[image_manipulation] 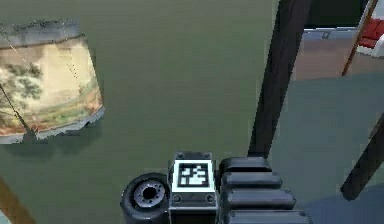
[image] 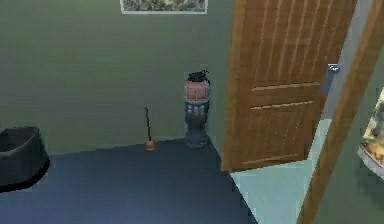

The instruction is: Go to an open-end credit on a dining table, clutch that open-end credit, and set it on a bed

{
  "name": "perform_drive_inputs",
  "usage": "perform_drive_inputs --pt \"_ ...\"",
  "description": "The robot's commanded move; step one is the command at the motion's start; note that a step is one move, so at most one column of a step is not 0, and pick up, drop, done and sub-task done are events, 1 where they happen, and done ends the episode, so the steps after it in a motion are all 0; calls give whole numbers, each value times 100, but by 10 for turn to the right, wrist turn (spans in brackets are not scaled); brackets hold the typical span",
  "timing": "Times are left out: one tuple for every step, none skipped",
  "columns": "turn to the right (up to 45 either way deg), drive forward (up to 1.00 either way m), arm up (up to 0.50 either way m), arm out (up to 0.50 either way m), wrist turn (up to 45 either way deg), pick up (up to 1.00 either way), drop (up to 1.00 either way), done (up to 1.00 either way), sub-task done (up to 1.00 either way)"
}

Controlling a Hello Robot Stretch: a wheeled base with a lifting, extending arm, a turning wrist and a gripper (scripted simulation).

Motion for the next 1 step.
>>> perform_drive_inputs --pt "0 60 0 0 0 0 0 0 0"
